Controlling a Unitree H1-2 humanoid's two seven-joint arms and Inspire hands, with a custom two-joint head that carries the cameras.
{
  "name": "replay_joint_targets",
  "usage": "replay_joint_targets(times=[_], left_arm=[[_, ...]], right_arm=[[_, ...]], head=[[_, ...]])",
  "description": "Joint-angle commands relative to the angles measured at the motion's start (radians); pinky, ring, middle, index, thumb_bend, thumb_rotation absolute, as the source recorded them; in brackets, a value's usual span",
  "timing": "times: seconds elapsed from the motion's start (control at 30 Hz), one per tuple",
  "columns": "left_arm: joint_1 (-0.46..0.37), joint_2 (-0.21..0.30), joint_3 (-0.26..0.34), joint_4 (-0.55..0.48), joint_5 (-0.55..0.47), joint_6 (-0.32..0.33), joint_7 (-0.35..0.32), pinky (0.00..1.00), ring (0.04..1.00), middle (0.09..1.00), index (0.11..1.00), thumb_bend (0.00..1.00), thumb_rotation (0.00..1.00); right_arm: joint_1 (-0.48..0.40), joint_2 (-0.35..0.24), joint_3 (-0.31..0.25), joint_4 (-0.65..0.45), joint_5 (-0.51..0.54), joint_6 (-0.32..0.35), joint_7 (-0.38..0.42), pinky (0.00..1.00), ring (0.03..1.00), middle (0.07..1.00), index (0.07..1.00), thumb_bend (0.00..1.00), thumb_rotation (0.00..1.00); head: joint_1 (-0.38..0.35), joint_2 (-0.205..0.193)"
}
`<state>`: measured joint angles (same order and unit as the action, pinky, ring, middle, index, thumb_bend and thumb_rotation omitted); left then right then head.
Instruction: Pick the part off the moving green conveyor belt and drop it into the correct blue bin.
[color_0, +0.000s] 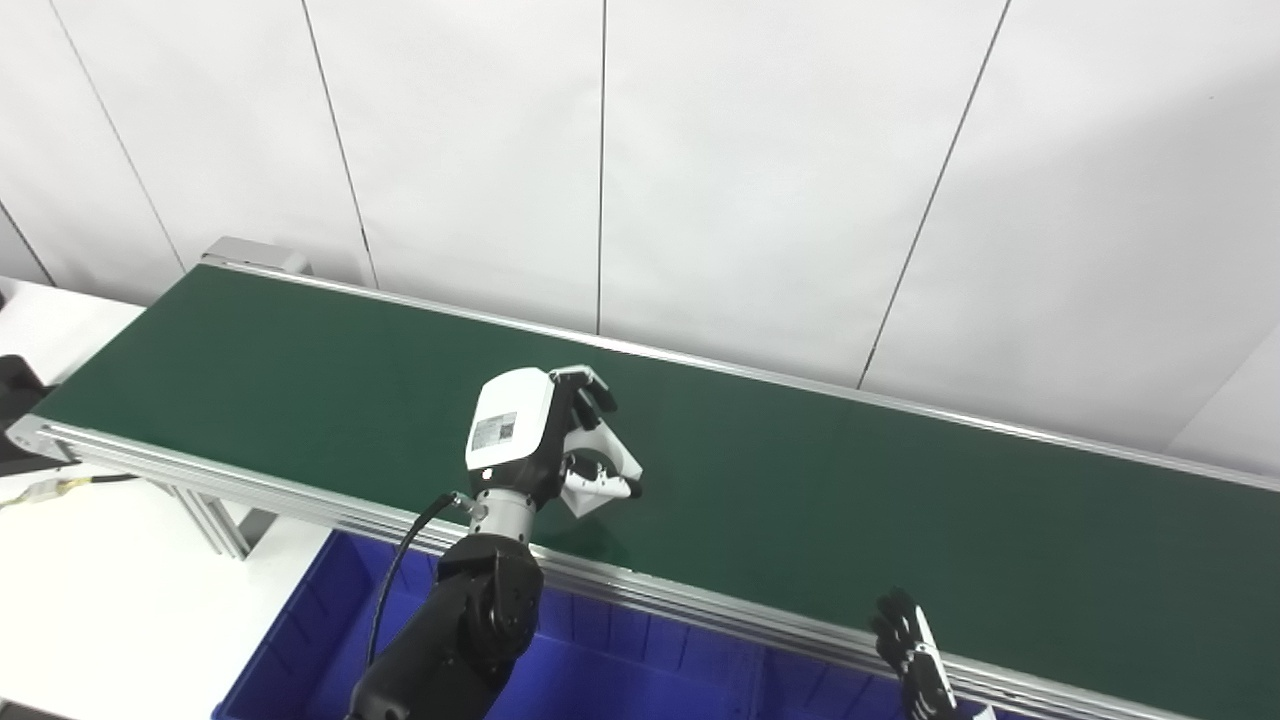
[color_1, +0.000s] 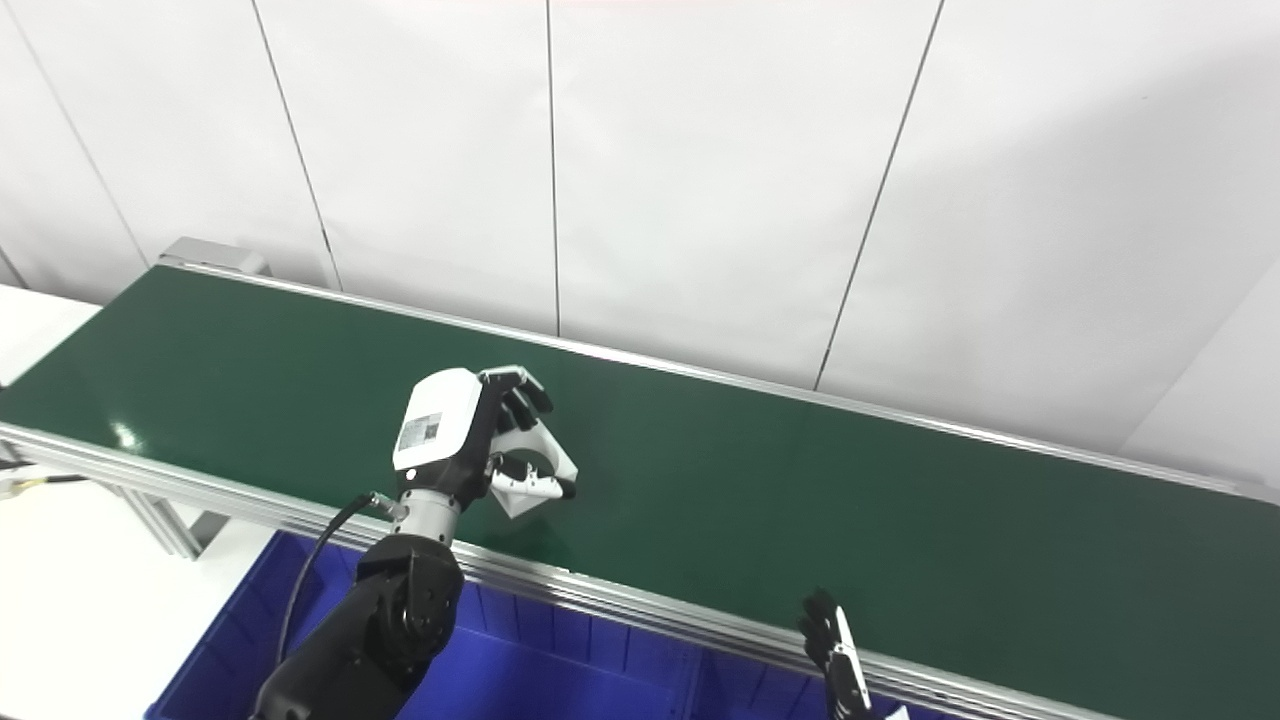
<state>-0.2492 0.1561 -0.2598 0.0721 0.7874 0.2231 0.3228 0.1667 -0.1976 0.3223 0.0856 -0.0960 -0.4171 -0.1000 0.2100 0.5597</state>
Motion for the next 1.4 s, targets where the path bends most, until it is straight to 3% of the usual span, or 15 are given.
replay_joint_targets(times=[0.0,0.4,0.83,0.97,1.1,1.37], left_arm=[[0.000,0.009,0.001,-0.096,0.029,0.025,-0.033,0.26,0.336,0.416,0.513,0.52,0.00],[0.119,0.050,0.021,-0.451,0.116,0.127,-0.336,0.29,0.368,0.449,0.502,0.52,0.00],[0.268,0.158,0.080,-0.670,0.167,0.178,-0.679,0.31,0.378,0.437,0.503,0.52,0.00],[0.312,0.166,0.090,-0.670,0.193,0.170,-0.728,0.25,0.324,0.407,0.505,0.52,0.00],[0.348,0.159,0.102,-0.654,0.222,0.187,-0.776,0.19,0.265,0.471,0.486,0.52,0.00],[0.390,0.144,0.109,-0.554,0.253,0.162,-0.734,0.17,0.243,0.474,0.485,0.52,0.00]], right_arm=[[-0.010,0.003,-0.009,-0.031,0.010,-0.053,0.008,0.93,0.942,0.972,1.000,1.00,0.99],[0.009,-0.015,-0.069,-0.104,0.055,-0.053,0.077,0.88,0.913,0.944,0.993,0.99,0.96],[0.004,0.000,-0.111,-0.109,0.076,-0.053,0.147,0.86,0.905,0.947,0.974,0.96,0.91],[0.002,0.012,-0.121,-0.105,0.078,-0.053,0.156,0.86,0.898,0.943,0.968,0.96,0.91],[0.001,0.020,-0.129,-0.102,0.073,-0.053,0.161,0.86,0.893,0.940,0.967,0.96,0.90],[0.004,0.027,-0.138,-0.105,0.075,-0.053,0.174,0.86,0.899,0.943,0.969,0.96,0.90]], head=[[0.005,0.010],[0.045,0.124],[0.021,0.141],[0.022,0.139],[0.022,0.140],[0.021,0.142]])
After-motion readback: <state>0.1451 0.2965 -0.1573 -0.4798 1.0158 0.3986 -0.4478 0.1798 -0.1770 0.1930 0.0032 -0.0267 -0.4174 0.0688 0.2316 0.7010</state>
